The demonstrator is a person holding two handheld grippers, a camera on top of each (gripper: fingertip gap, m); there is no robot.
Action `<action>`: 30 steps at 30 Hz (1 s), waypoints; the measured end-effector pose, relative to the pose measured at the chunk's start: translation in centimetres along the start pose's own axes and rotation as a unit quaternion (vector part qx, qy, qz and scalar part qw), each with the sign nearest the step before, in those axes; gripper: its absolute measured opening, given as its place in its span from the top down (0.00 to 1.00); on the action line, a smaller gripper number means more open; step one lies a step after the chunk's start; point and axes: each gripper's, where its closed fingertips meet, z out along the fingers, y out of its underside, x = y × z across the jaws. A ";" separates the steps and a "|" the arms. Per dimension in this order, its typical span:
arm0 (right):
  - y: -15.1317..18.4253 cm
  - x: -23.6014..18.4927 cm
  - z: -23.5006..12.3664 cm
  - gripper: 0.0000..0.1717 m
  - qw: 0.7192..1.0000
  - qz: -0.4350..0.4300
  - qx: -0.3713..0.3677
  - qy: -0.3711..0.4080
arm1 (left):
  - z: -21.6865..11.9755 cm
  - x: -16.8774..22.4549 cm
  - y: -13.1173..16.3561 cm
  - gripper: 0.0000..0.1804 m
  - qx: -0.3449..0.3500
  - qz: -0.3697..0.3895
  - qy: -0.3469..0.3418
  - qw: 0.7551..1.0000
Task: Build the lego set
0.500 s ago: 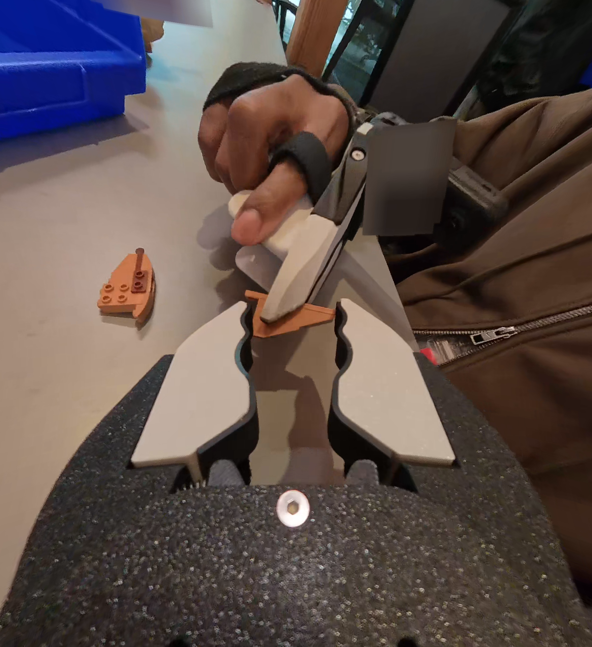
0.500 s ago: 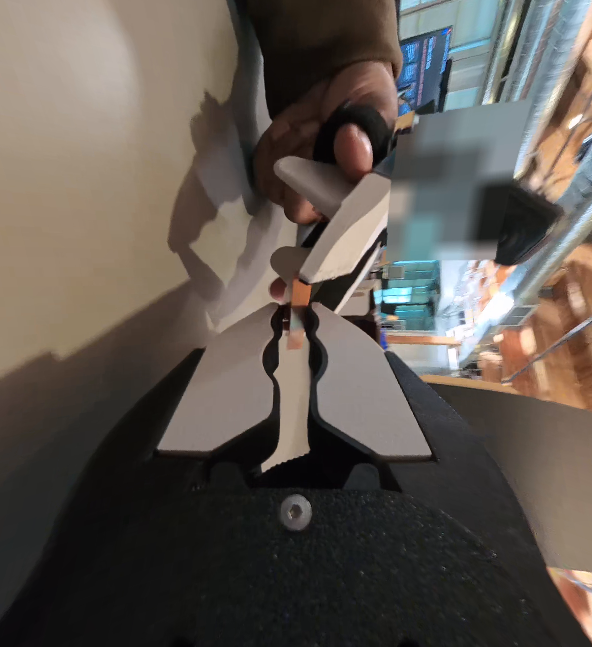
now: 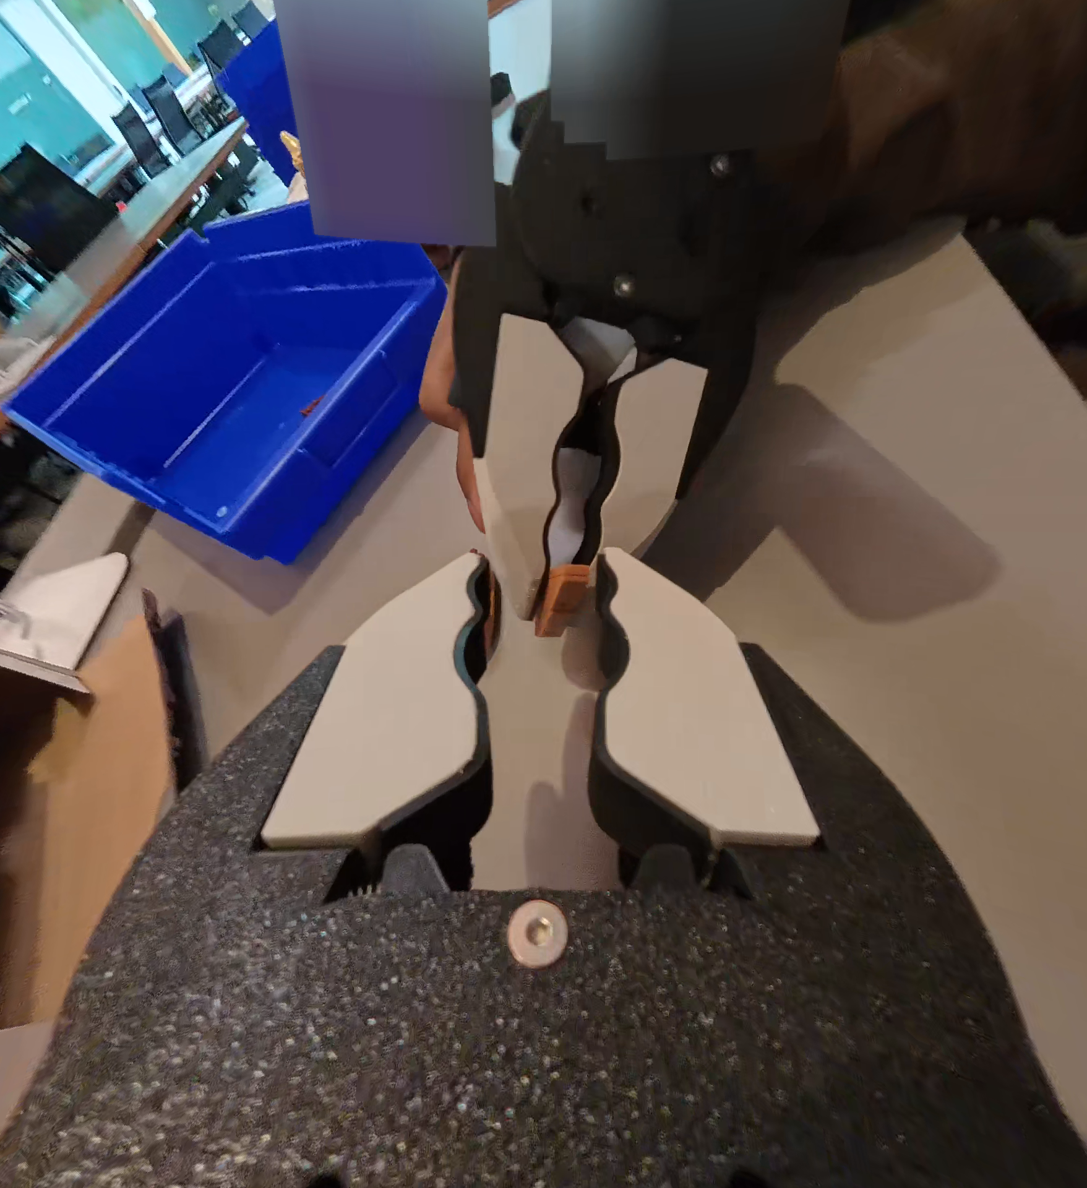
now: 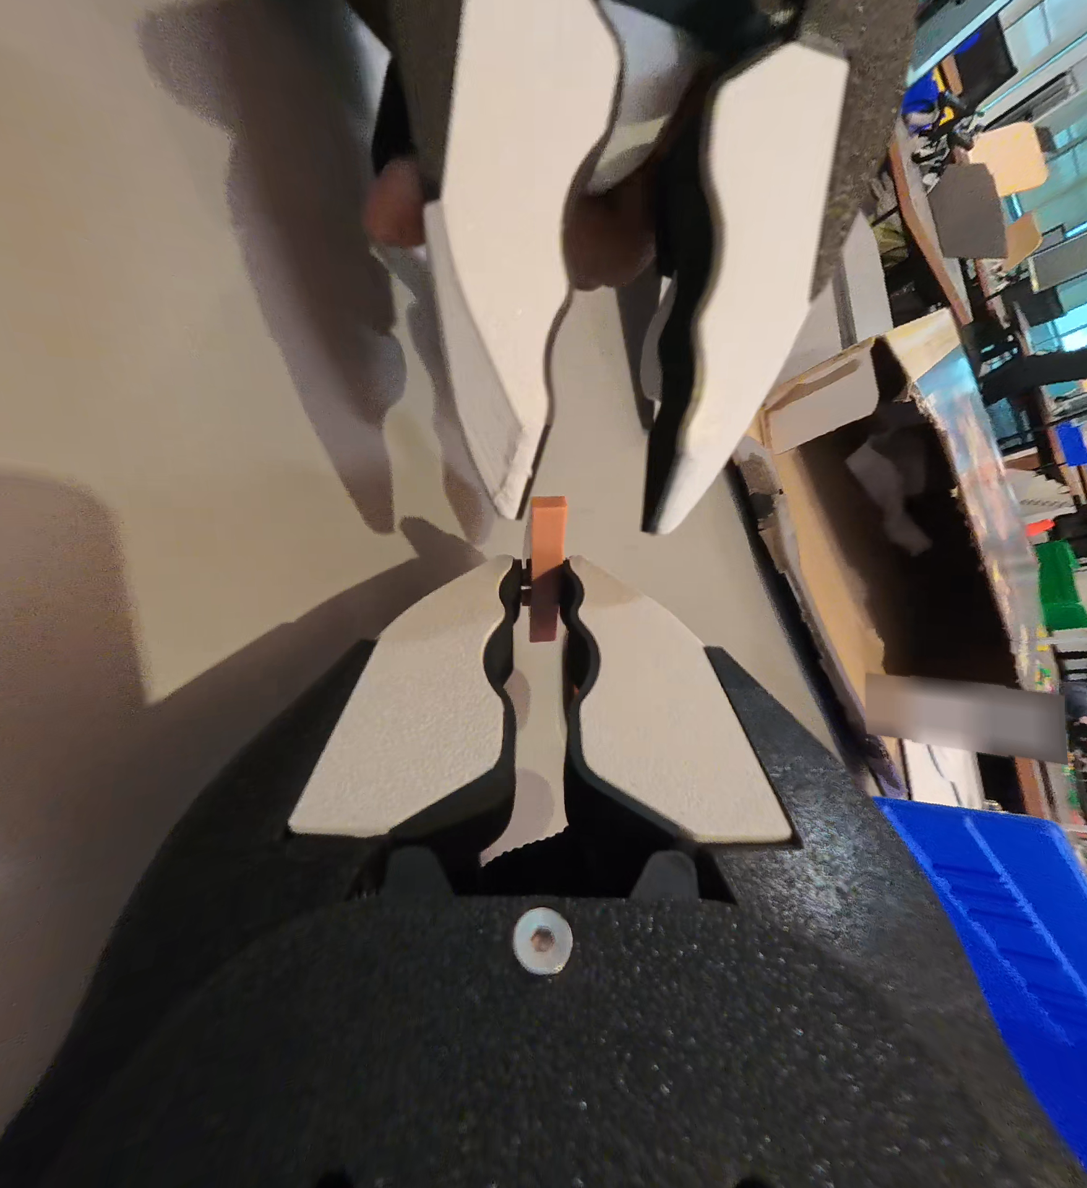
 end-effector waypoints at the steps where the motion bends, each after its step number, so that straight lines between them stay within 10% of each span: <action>1: -0.1 0.0 0.0 0.94 1.000 0.008 0.003 -0.003 | 0.1 0.1 0.0 0.85 -0.004 0.015 -0.004 1.000; 7: -0.3 0.6 -0.2 0.93 1.000 0.015 0.014 0.009 | 0.6 0.1 0.5 0.96 -0.021 0.031 -0.013 0.999; 16: -0.8 5.0 -0.7 0.76 0.974 -0.082 -0.012 0.213 | -1.9 -5.2 -1.1 0.96 0.151 -0.341 -0.009 0.928; 25: -1.3 6.3 -1.3 0.86 0.967 -0.055 -0.002 0.250 | -1.9 -5.5 -1.6 0.96 0.194 -0.395 0.017 0.898; 30: -1.2 5.8 -1.2 0.86 0.974 -0.046 0.007 0.221 | -0.9 -4.7 -0.7 0.77 0.150 -0.391 0.025 0.908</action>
